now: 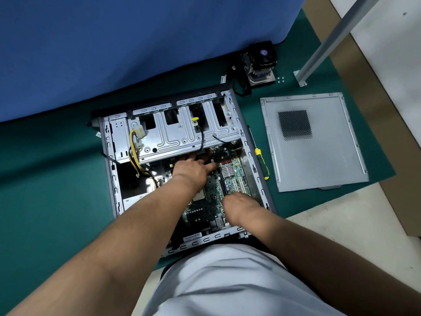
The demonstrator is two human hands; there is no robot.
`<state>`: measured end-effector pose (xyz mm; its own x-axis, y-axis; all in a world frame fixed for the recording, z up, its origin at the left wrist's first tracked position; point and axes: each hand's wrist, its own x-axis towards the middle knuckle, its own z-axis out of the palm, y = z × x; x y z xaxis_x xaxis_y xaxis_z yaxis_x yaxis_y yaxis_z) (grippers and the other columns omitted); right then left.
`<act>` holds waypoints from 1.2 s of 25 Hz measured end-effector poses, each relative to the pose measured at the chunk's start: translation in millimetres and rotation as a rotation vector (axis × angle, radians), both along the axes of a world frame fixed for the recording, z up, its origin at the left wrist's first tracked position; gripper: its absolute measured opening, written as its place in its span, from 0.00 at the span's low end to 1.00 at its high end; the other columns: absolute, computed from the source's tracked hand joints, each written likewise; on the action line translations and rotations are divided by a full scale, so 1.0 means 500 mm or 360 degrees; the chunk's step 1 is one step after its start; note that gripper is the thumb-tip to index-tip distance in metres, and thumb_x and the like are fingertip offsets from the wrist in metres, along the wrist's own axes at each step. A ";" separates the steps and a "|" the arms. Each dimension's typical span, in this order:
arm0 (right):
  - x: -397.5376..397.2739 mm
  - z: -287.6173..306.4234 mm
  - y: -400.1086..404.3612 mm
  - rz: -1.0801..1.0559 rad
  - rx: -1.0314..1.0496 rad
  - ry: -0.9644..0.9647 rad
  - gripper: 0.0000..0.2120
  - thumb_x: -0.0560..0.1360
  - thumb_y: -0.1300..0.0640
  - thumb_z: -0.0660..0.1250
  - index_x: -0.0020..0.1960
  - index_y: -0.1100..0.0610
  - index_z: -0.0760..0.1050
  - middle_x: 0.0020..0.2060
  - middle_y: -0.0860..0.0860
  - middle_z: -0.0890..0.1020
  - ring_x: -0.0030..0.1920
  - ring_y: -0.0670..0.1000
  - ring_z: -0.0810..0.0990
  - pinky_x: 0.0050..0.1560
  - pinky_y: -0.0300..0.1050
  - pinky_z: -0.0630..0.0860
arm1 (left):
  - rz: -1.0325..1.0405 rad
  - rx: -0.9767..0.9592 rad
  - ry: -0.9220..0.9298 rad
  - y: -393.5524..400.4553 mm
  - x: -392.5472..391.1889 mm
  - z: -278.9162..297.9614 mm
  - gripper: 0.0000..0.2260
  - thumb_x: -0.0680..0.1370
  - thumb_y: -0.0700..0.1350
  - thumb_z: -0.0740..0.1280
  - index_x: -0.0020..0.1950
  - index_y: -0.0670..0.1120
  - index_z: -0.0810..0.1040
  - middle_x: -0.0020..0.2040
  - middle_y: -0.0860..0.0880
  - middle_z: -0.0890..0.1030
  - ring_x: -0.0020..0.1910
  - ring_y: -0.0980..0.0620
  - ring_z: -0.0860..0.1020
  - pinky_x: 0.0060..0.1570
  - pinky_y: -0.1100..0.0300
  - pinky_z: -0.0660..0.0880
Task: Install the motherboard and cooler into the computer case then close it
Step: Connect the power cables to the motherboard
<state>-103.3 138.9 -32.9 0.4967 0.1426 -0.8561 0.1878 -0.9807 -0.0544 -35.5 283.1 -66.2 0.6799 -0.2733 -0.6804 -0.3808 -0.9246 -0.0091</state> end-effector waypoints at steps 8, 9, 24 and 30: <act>-0.003 0.001 -0.006 -0.0116 0.0072 -0.0098 0.12 0.76 0.67 0.65 0.59 0.62 0.79 0.56 0.57 0.79 0.56 0.57 0.80 0.58 0.49 0.79 | 0.0089 -0.0073 -0.0032 -0.001 -0.002 -0.002 0.33 0.82 0.37 0.60 0.80 0.65 0.55 0.78 0.50 0.68 0.72 0.42 0.71 0.56 0.46 0.77; -0.003 0.001 -0.007 -0.0125 0.0077 -0.0104 0.13 0.76 0.67 0.65 0.60 0.62 0.79 0.57 0.57 0.78 0.56 0.57 0.80 0.58 0.50 0.79 | 0.0092 -0.0062 -0.0042 -0.003 -0.001 0.001 0.33 0.82 0.38 0.60 0.80 0.64 0.55 0.76 0.50 0.70 0.72 0.42 0.71 0.56 0.46 0.77; -0.002 -0.009 -0.012 -0.0254 0.0049 -0.0080 0.21 0.79 0.66 0.63 0.72 0.62 0.70 0.67 0.57 0.73 0.65 0.58 0.76 0.66 0.53 0.76 | 0.0135 -0.0025 0.0040 -0.024 0.003 -0.004 0.38 0.81 0.38 0.62 0.82 0.60 0.46 0.70 0.46 0.75 0.67 0.43 0.74 0.50 0.48 0.73; -0.006 0.004 -0.013 -0.0241 0.0090 -0.0173 0.20 0.78 0.65 0.63 0.70 0.62 0.74 0.69 0.57 0.69 0.65 0.58 0.75 0.67 0.54 0.75 | 0.0202 -0.0324 -0.0017 0.026 -0.053 -0.005 0.36 0.80 0.41 0.61 0.82 0.65 0.51 0.83 0.53 0.56 0.80 0.41 0.56 0.76 0.40 0.56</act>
<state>-106.3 132.4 -31.0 0.6054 0.1058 -0.7889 0.0464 -0.9941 -0.0977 -61.9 296.3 -68.7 0.7244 -0.3158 -0.6128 -0.2621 -0.9483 0.1788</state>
